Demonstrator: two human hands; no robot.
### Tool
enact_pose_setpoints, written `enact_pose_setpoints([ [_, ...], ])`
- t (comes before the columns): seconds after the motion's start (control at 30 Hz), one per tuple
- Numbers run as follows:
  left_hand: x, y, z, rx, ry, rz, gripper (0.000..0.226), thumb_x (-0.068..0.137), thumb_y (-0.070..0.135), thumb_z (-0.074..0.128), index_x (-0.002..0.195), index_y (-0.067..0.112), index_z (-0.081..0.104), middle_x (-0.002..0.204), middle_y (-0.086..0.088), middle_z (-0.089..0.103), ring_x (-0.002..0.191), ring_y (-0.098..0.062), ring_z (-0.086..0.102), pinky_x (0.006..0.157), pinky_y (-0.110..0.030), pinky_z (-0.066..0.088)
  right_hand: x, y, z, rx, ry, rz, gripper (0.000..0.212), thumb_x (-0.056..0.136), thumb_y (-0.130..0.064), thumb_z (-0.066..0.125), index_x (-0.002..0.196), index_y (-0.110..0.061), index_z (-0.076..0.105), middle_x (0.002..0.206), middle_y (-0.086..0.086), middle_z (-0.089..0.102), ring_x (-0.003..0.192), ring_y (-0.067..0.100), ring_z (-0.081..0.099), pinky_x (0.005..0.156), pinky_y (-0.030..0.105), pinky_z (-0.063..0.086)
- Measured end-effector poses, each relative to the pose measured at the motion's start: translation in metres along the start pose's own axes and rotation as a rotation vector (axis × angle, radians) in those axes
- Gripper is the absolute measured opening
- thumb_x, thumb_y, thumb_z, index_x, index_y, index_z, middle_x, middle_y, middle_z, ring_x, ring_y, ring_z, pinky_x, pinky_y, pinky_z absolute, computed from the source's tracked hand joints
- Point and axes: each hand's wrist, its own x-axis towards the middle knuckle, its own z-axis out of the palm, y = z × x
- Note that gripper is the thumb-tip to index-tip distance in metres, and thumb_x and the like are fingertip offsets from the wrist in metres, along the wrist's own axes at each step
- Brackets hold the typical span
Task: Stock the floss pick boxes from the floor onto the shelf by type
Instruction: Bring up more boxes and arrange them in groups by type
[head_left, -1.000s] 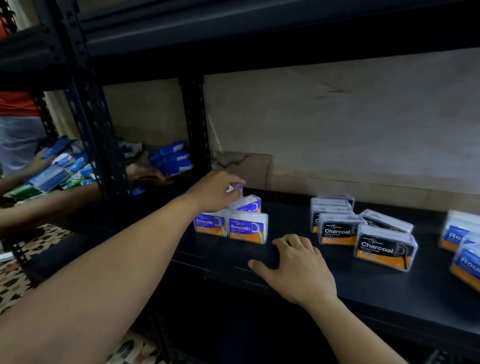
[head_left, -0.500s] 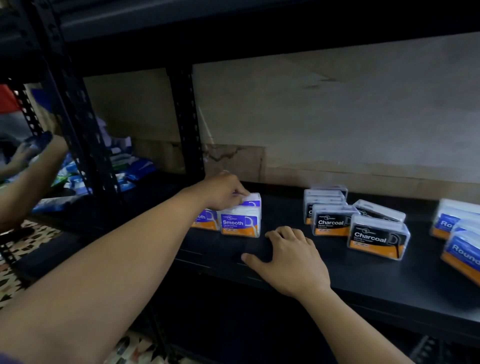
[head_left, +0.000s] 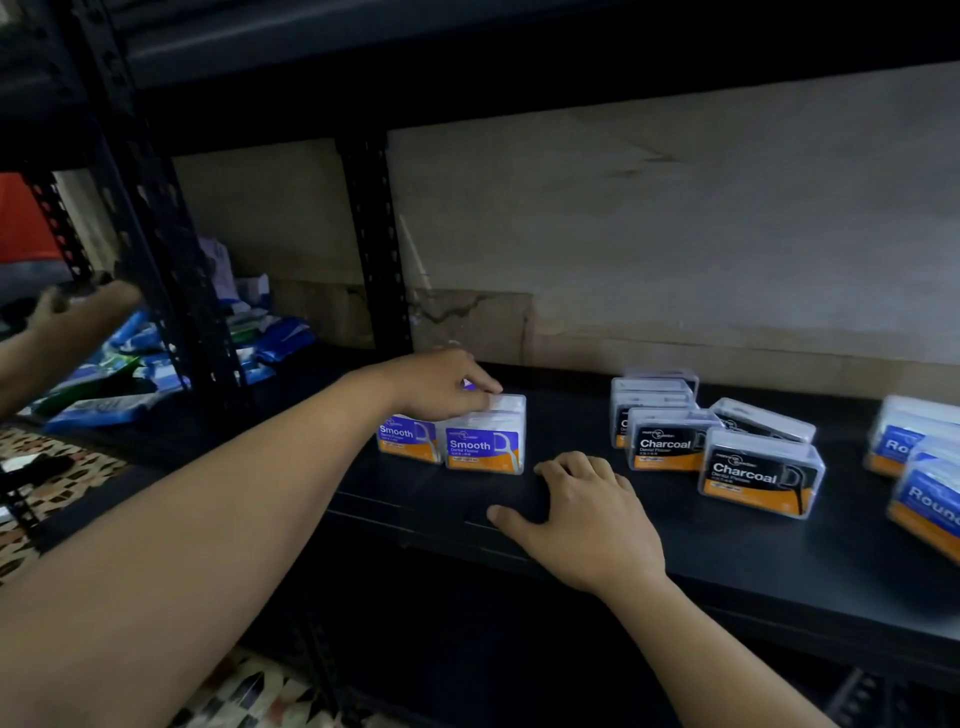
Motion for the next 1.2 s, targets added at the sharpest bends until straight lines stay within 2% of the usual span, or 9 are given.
enact_pose_setpoints([
  [0.13,-0.007,-0.003,-0.009,0.038,-0.112,-0.082,0.080,0.075,0.053,0.077,0.146,0.047,0.040,0.155,0.009,0.036,0.135,-0.016,0.043,0.111,-0.039,0.038,0.000,0.000,0.001,-0.001,0.014,0.000,0.084,0.076,-0.089,0.031,0.130,-0.029,0.055,0.132,-0.008,0.050,0.126,0.016,0.042,0.104,0.035,0.037],
  [0.23,-0.006,-0.008,-0.006,0.118,-0.172,-0.081,0.094,0.066,0.048,0.086,0.147,0.047,0.037,0.148,0.013,0.043,0.129,-0.013,0.048,0.108,-0.035,0.041,0.000,0.000,0.001,-0.008,0.015,-0.001,0.085,0.077,-0.089,0.031,0.132,-0.028,0.055,0.133,-0.008,0.050,0.127,0.017,0.041,0.104,0.035,0.037],
  [0.43,-0.001,-0.020,0.008,0.078,-0.089,-0.075,0.084,0.068,0.044,0.085,0.141,0.051,0.044,0.138,0.013,0.055,0.116,-0.016,0.061,0.103,-0.039,0.048,-0.001,0.000,0.002,0.012,0.022,0.000,0.082,0.076,-0.089,0.033,0.127,-0.029,0.057,0.130,-0.009,0.050,0.127,0.016,0.041,0.104,0.034,0.036],
  [0.57,-0.004,-0.019,0.011,0.079,-0.047,-0.057,0.079,0.073,0.042,0.083,0.143,0.044,0.046,0.146,0.010,0.048,0.125,-0.016,0.053,0.107,-0.036,0.043,0.000,0.004,-0.002,0.052,-0.022,-0.033,0.084,0.075,-0.090,0.037,0.133,-0.032,0.054,0.135,-0.012,0.048,0.129,0.014,0.039,0.106,0.034,0.035],
  [0.83,-0.005,-0.021,0.020,0.062,0.004,-0.033,0.079,0.074,0.038,0.083,0.145,0.037,0.047,0.152,0.010,0.043,0.137,-0.012,0.041,0.110,-0.025,0.034,0.010,0.031,-0.018,0.091,-0.245,-0.117,0.090,0.074,-0.084,0.052,0.147,-0.033,0.042,0.153,-0.011,0.037,0.141,0.012,0.029,0.117,0.035,0.026],
  [0.97,-0.005,-0.026,0.026,0.024,0.031,-0.030,0.081,0.072,0.038,0.084,0.144,0.035,0.049,0.155,0.011,0.039,0.140,-0.010,0.036,0.112,-0.021,0.029,0.010,0.037,-0.015,0.153,-0.194,-0.121,0.087,0.071,-0.082,0.058,0.143,-0.035,0.047,0.151,-0.013,0.040,0.140,0.008,0.030,0.117,0.033,0.025],
  [1.07,-0.004,-0.030,0.028,0.005,0.039,-0.029,0.083,0.068,0.040,0.085,0.143,0.037,0.050,0.152,0.013,0.042,0.138,-0.009,0.038,0.115,-0.029,0.032,0.011,0.037,-0.014,0.183,-0.173,-0.111,0.087,0.068,-0.081,0.061,0.141,-0.035,0.050,0.149,-0.014,0.041,0.138,0.006,0.032,0.116,0.033,0.026],
  [1.2,-0.004,-0.027,0.024,-0.001,0.019,0.002,0.081,0.069,0.038,0.085,0.142,0.039,0.050,0.147,0.017,0.047,0.132,-0.008,0.044,0.111,-0.028,0.037,0.011,0.038,-0.012,0.190,-0.164,-0.111,0.087,0.067,-0.082,0.061,0.141,-0.036,0.050,0.148,-0.016,0.041,0.138,0.005,0.031,0.116,0.033,0.026],
])
